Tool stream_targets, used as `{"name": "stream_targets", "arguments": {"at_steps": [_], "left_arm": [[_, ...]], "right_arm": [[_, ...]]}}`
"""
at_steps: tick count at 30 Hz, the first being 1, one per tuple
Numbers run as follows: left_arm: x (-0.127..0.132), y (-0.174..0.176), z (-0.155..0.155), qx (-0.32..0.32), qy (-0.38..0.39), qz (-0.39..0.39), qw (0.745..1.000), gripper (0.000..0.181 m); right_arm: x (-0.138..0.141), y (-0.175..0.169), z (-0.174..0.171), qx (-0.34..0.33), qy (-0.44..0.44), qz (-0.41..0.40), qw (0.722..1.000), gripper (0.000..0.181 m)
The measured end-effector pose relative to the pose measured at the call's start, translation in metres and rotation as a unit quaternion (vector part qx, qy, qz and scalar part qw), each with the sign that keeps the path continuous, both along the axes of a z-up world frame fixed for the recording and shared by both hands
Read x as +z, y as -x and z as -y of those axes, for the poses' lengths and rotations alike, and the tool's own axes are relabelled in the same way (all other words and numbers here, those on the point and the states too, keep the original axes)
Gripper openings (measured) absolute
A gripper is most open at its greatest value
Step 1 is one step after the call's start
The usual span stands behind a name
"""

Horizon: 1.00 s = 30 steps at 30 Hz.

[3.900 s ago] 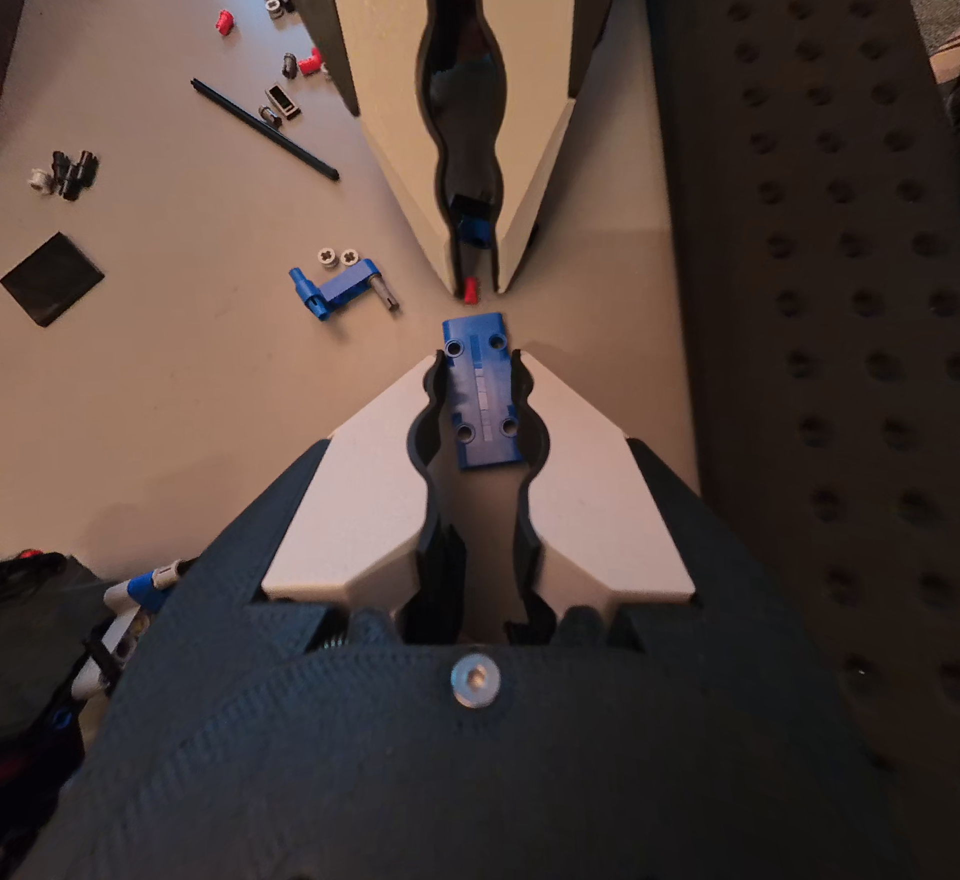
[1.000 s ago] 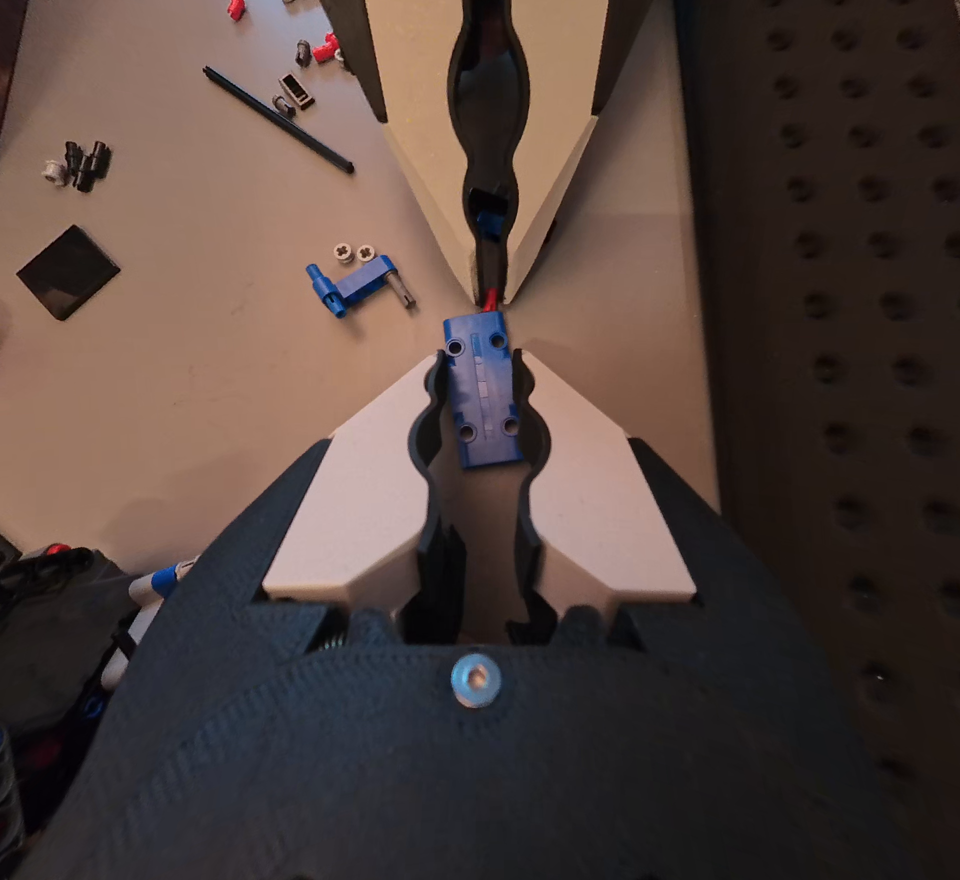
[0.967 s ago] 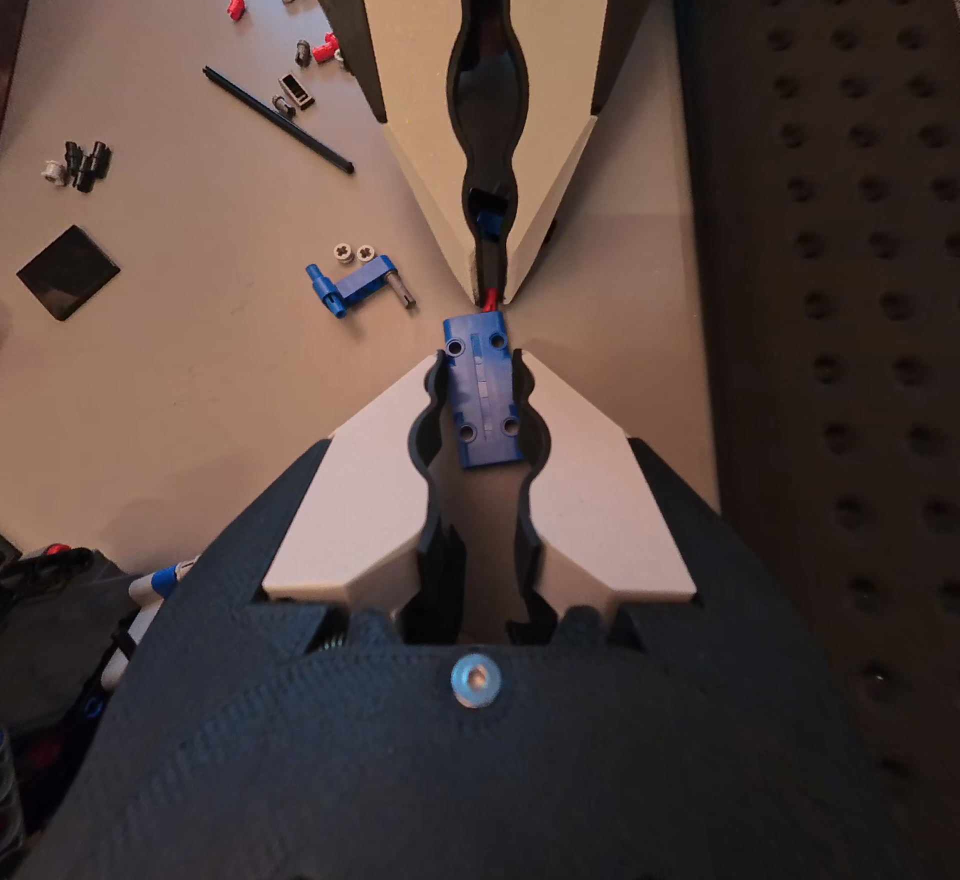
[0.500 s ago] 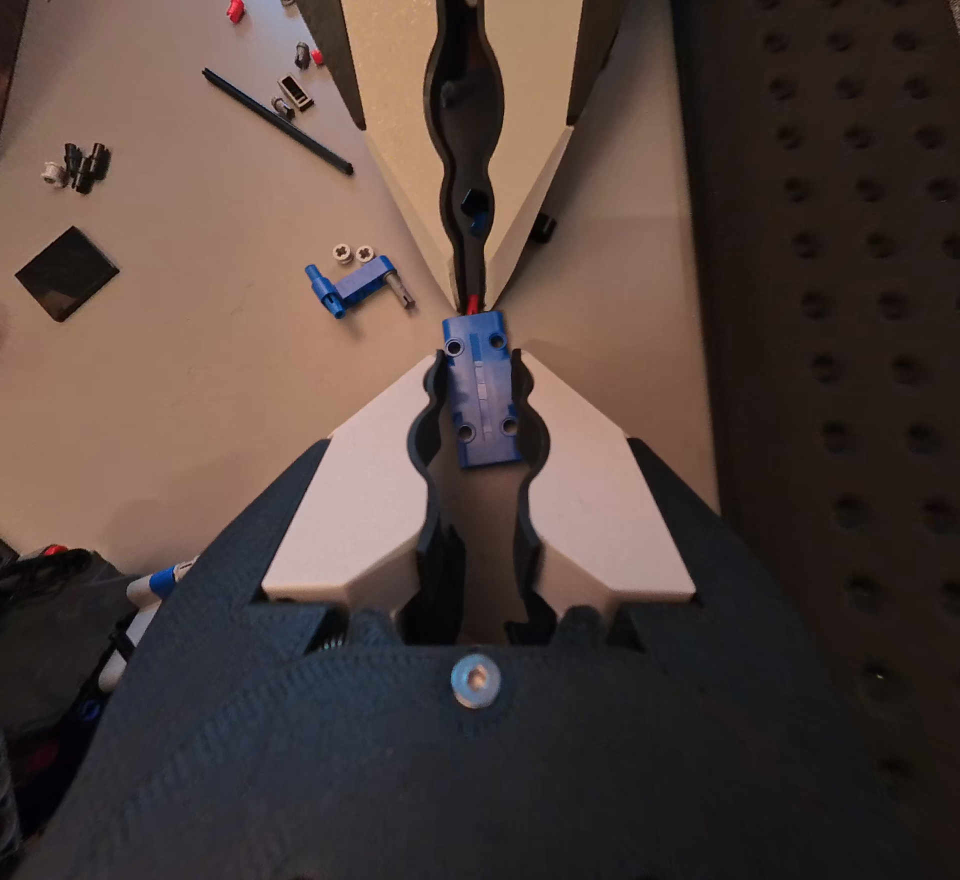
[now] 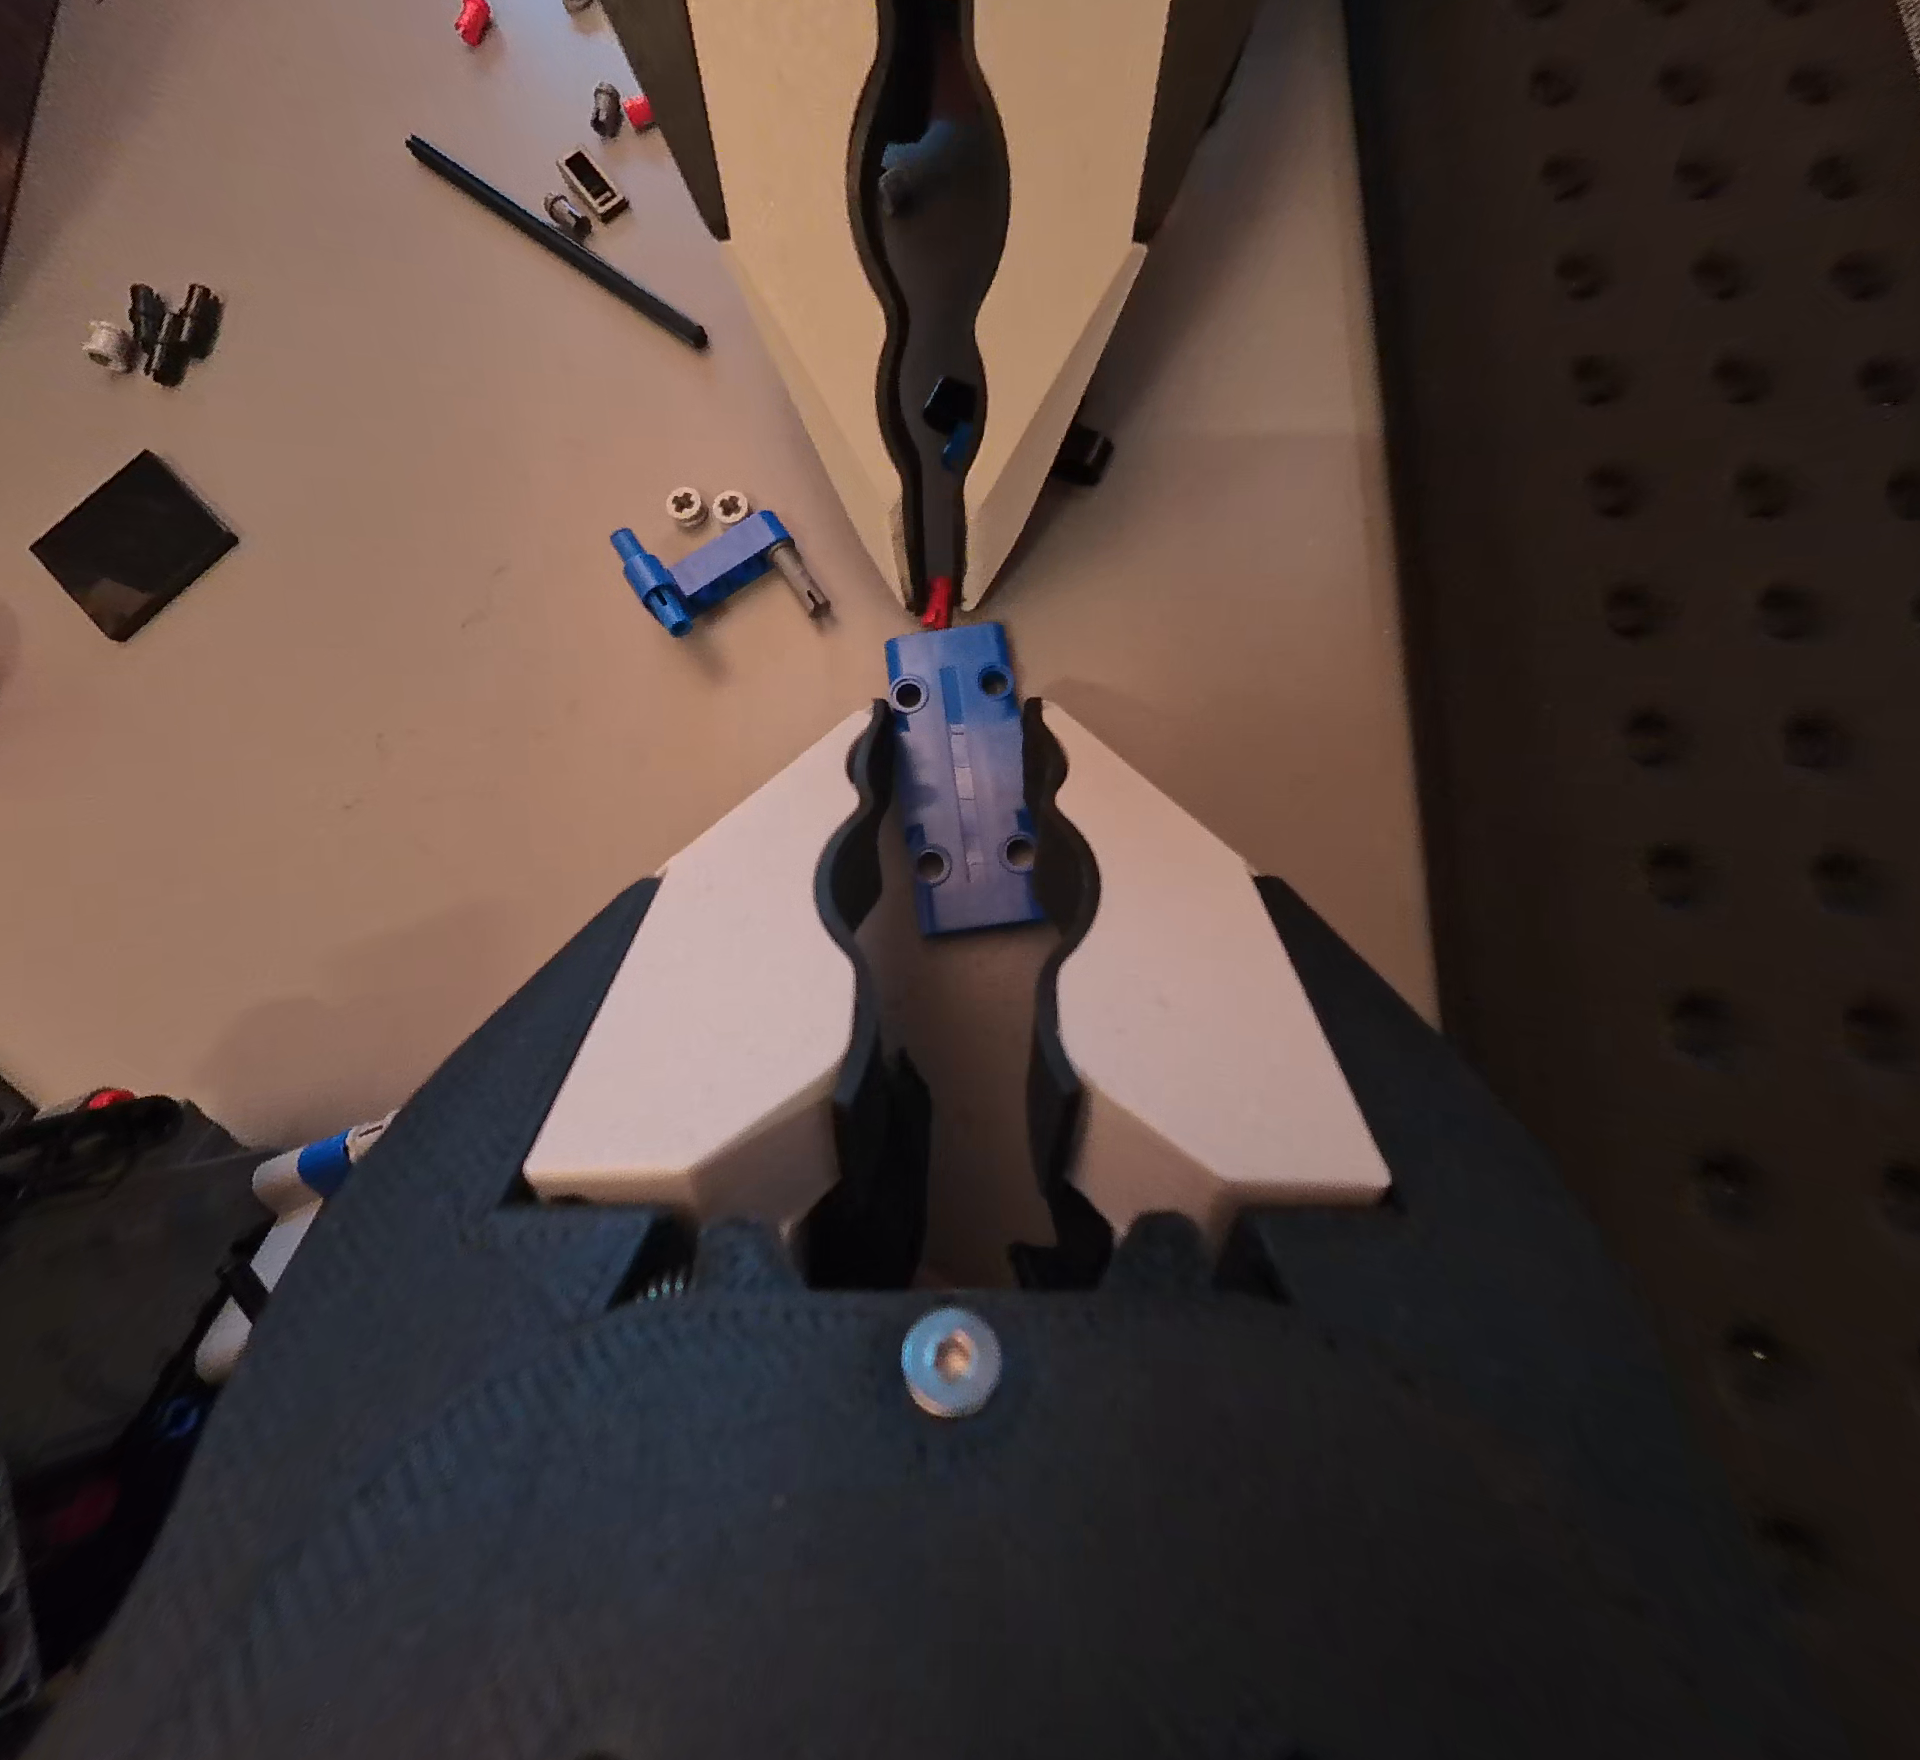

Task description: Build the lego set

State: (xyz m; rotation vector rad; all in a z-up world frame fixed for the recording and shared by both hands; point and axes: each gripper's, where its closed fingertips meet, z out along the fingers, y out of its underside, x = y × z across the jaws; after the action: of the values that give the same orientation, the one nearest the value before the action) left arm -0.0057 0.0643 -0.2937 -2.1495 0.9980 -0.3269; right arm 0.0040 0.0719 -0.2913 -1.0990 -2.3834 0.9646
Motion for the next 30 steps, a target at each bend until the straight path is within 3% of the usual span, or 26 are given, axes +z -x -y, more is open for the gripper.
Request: {"name": "stream_targets", "arguments": {"at_steps": [8, 30], "left_arm": [[0.0001, 0.0000, 0.0001, 0.000, 0.000, -0.001, 1.000, 0.024], [0.0003, -0.0009, -0.0001, -0.001, -0.003, 0.000, 1.000, 0.023]], "right_arm": [[0.0016, -0.0003, -0.0006, 0.000, 0.001, -0.004, 1.000, 0.011], [-0.0004, 0.0016, -0.0011, -0.006, 0.010, 0.003, 1.000, 0.003]]}}
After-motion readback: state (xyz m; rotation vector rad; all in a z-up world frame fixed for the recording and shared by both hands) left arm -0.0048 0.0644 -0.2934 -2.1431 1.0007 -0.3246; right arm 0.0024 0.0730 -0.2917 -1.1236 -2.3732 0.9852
